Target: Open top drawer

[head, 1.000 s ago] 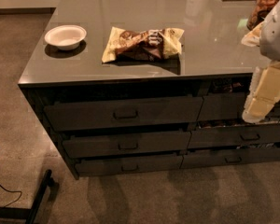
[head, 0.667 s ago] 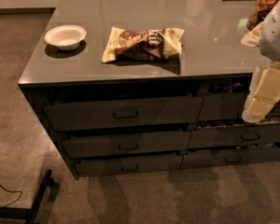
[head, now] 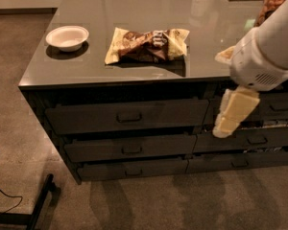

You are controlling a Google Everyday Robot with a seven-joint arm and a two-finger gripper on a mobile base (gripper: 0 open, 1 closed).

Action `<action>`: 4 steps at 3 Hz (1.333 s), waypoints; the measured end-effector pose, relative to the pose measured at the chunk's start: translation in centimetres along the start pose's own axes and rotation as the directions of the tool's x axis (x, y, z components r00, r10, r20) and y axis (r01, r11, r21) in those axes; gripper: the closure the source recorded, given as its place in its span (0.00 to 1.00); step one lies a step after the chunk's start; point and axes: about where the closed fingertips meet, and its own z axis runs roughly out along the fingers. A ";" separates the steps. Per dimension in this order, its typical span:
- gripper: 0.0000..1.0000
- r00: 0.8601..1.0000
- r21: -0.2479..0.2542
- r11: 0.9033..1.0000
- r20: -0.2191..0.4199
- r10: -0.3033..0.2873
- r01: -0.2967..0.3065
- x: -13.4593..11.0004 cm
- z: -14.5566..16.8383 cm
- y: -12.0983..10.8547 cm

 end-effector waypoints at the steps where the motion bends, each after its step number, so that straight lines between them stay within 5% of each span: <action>1: 0.00 0.998 0.008 0.999 0.045 -0.053 0.052 -2.0 4.9 0.4; 3: 0.00 0.993 0.028 0.993 0.024 -0.115 0.114 -3.9 15.4 0.8; 4: 0.00 0.998 0.059 0.996 -0.024 -0.063 0.064 -3.2 20.7 -0.5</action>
Offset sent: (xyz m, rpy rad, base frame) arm 0.0504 0.0919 -0.1434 0.0104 -0.0523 0.1501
